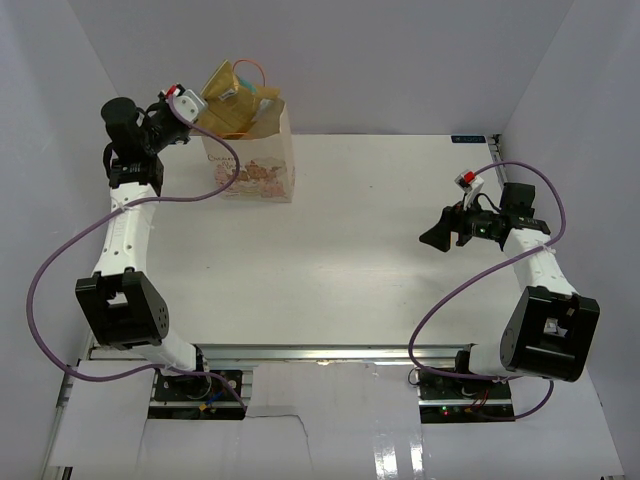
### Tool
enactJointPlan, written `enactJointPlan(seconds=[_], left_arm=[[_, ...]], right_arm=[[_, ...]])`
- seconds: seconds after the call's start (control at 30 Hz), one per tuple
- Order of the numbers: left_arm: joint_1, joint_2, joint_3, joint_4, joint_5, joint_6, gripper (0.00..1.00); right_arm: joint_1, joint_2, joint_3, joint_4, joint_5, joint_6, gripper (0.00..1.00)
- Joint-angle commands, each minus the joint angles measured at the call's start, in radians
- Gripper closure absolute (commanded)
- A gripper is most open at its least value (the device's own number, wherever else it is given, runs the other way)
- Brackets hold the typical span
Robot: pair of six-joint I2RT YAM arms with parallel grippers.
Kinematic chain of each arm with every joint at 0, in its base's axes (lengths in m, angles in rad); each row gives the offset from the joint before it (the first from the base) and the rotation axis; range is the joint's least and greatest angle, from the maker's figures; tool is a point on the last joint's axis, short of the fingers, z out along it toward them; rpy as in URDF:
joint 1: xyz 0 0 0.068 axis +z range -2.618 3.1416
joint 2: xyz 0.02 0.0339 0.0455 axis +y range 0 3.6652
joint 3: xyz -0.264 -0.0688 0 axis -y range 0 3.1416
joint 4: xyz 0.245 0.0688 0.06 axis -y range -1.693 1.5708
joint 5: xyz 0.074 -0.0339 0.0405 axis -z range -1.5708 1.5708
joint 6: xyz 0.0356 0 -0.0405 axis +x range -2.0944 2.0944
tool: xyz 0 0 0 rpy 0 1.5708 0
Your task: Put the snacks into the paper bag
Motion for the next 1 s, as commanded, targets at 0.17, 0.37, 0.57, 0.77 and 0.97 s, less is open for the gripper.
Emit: enactJointPlan(seconds=[0.17, 0.37, 0.57, 0.77, 0.97], left_arm=[[0.01, 0.025, 0.062, 0.067, 0.083, -0.031, 1.0], [0.03, -0.018, -0.008, 0.051, 0.12, -0.027, 1.0], [0.033, -0.043, -0.03, 0.046, 0.109, -0.011, 1.0], [0.033, -0.012, 0.064, 0.095, 0.103, -0.04, 1.0], [0.035, 0.006, 0.107, 0.101, 0.143, -0.06, 1.0]], right_arm=[[0.003, 0.001, -0.009, 0.022, -0.019, -0.01, 0.14], [0.003, 0.002, -0.019, 0.024, -0.019, -0.016, 0.14], [0.004, 0.008, -0.019, 0.024, -0.02, -0.019, 0.14], [0.004, 0.008, -0.032, 0.031, -0.025, -0.013, 0.14], [0.006, 0.001, -0.029, 0.031, -0.031, -0.029, 0.14]])
